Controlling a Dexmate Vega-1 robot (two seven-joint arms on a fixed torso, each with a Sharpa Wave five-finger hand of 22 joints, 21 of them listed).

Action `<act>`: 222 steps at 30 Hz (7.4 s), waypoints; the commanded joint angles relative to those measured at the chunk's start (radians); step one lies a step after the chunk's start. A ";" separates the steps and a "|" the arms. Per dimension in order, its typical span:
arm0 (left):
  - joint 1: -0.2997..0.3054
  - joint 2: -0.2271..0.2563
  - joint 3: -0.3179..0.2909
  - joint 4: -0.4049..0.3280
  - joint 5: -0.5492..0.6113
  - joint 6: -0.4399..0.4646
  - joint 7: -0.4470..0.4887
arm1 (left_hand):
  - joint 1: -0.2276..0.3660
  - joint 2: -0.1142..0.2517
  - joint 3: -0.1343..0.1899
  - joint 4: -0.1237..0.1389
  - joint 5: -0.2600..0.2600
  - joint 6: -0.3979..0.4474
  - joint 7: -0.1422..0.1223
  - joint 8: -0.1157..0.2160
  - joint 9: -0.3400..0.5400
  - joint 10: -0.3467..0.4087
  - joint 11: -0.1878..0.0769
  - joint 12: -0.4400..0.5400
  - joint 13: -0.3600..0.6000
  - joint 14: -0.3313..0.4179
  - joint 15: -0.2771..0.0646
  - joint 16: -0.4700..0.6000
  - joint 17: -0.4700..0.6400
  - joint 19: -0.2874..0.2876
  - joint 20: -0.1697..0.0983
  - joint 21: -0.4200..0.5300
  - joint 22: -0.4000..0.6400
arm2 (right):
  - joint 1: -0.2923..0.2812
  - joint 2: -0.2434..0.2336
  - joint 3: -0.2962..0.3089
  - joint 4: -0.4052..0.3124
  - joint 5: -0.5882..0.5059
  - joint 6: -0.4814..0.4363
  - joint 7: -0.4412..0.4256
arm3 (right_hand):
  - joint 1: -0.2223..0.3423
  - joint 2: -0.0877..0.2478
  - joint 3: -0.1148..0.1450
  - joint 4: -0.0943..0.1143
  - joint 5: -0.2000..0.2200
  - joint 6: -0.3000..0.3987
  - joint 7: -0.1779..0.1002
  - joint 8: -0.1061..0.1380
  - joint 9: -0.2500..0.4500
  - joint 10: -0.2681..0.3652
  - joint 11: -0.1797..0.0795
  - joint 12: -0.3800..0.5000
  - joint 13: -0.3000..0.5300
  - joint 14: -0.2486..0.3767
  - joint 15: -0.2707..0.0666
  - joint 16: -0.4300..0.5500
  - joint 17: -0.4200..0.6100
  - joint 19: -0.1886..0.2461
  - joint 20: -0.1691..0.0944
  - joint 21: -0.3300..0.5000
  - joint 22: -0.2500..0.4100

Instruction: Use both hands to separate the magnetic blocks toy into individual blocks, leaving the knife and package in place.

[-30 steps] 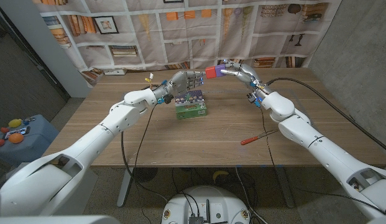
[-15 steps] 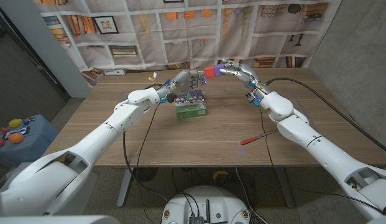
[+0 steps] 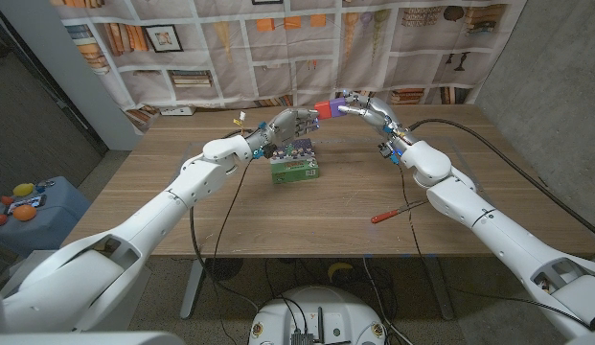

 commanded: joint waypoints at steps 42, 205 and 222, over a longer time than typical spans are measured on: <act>0.089 -0.072 -0.009 -0.052 0.044 -0.114 0.199 | 0.120 -0.024 0.006 -0.001 0.003 0.164 -0.084 0.038 0.005 0.118 -0.092 0.008 0.001 0.023 -0.046 0.010 0.003 0.024 -0.042 0.007 0.003 | -0.039 -0.022 0.017 -0.047 -0.001 -0.013 -0.024 | 0.084 0.074 -0.011 0.001 0.007 0.139 -0.128 0.065 -0.005 0.004 0.000 -0.004 0.005 -0.002 0.002 0.005 0.008 0.002 -0.008 0.001 0.005; 0.227 0.246 -0.066 -0.530 0.348 0.209 0.557 | 0.346 0.028 -0.106 0.011 0.011 0.641 -0.183 0.153 0.024 0.302 -0.168 -0.020 0.001 0.149 -0.088 -0.012 0.001 0.175 -0.094 -0.016 0.004 | 0.060 -0.391 -0.095 -0.465 -0.490 -0.740 0.092 | 0.120 0.096 -0.032 -0.002 0.012 0.152 -0.131 0.055 -0.027 0.015 -0.006 -0.013 0.006 0.012 -0.016 0.009 0.016 0.019 -0.021 0.002 0.005; 0.224 0.330 -0.047 -0.676 0.481 0.406 0.567 | 0.345 0.038 -0.118 0.015 0.010 0.638 -0.181 0.149 0.026 0.298 -0.170 -0.022 0.001 0.136 -0.085 -0.014 0.001 0.148 -0.108 -0.021 0.004 | 0.058 -0.408 -0.125 -0.505 -0.583 -0.803 0.130 | 0.123 0.099 -0.034 -0.001 0.011 0.149 -0.131 0.056 -0.024 0.014 -0.008 -0.013 0.006 0.016 -0.018 0.010 0.017 0.022 -0.023 0.003 0.005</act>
